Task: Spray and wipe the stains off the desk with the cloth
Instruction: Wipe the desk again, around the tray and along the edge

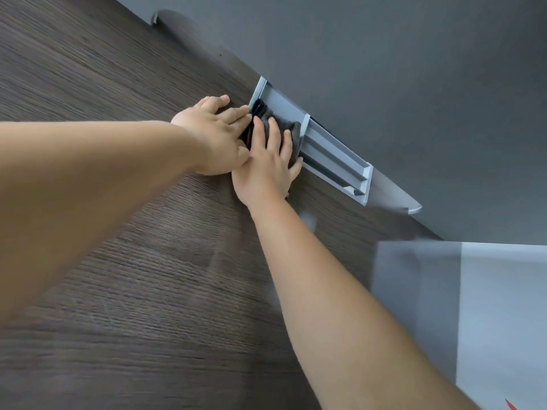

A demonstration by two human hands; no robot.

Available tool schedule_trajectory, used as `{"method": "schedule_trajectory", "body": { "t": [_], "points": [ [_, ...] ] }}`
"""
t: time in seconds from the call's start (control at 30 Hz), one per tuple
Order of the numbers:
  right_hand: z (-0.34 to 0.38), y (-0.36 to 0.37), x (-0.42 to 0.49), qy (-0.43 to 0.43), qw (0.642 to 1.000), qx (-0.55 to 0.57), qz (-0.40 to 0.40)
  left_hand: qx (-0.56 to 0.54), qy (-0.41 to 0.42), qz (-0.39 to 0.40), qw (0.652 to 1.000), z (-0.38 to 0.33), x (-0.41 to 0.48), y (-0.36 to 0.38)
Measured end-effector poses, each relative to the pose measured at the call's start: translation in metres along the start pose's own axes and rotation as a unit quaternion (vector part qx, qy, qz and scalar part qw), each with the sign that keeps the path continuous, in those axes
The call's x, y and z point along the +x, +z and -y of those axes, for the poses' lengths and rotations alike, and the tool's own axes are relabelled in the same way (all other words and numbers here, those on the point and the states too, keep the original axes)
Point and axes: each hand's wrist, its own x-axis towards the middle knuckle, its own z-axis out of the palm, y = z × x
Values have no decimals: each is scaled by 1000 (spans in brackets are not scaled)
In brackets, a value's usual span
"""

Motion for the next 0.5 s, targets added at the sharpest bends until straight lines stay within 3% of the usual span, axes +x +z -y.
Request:
{"method": "schedule_trajectory", "body": {
  "t": [0.1,0.2,0.33,0.5],
  "points": [
    [-27,-4,1,-31,999,-30,-2,20,-1,11,1000,0,0,-2],
    [-54,-7,-1,-11,999,-53,2,50,3,22,999,-1,0,-1],
    [-27,0,-3,34,999,-4,8,64,2,18,998,-4,-1,0],
    [-45,1,-21,-20,999,-27,-6,61,-7,17,998,-6,-3,3]
  ]
}}
